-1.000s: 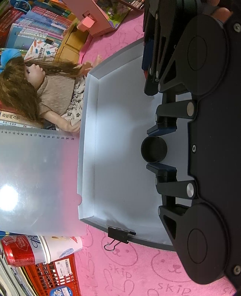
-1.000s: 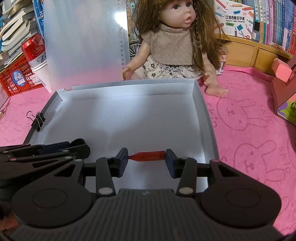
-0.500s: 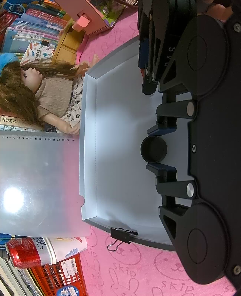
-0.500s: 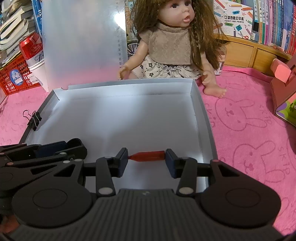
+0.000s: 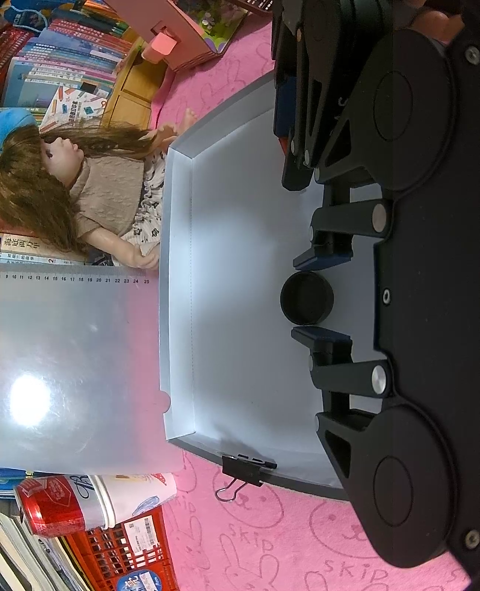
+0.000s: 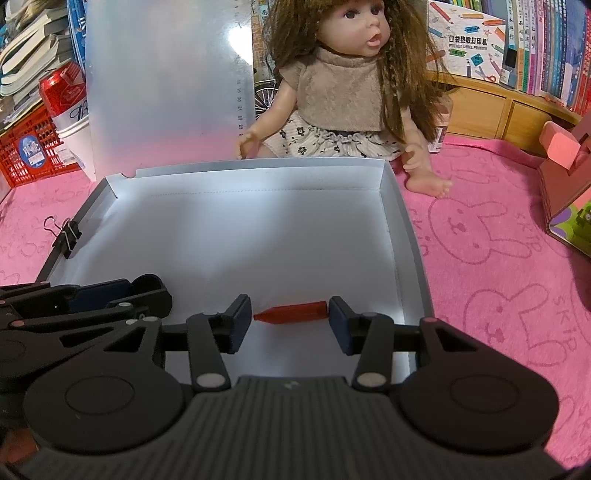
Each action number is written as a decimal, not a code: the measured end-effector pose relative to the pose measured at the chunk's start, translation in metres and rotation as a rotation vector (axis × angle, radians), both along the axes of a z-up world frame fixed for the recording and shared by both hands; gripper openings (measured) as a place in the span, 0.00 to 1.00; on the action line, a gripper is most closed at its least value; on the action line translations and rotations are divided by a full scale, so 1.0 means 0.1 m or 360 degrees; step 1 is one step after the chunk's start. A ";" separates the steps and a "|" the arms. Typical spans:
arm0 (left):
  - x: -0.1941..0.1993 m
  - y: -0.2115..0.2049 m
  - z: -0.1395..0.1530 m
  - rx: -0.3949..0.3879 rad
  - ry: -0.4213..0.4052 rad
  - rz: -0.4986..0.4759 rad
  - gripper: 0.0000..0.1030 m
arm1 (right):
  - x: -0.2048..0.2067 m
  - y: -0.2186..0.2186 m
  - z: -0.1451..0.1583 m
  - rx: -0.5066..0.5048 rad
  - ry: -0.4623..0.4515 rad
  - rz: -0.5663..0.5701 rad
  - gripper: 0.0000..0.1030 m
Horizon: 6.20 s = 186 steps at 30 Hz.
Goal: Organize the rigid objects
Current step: 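Open left tool releasing black cap while right tool releases red piece, then withdraw both tools from the box back toward the pile of items, then grasp second black cap with left tool while right tool grasps clear lid, then carry black cap in left tool while right tool carries clear lid into box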
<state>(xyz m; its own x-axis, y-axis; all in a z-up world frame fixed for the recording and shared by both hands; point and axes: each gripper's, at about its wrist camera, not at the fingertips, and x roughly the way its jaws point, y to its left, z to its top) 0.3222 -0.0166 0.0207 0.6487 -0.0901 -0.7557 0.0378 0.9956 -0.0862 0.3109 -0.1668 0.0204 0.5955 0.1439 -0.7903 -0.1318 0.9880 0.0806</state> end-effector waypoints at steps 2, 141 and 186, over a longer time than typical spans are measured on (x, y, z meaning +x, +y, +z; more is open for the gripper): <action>-0.01 0.01 0.01 0.0002 -0.0002 0.0005 0.37 | -0.01 -0.02 0.00 0.0005 0.0004 -0.0012 0.62; -2.80 0.54 0.03 0.0042 -0.0391 0.0012 0.28 | -2.54 -0.42 0.05 -0.0027 -0.0529 0.0133 0.32; -0.79 0.24 0.28 -0.0030 -0.0215 -0.0036 0.28 | -0.74 -0.35 0.23 0.0229 -0.0219 -0.0049 0.32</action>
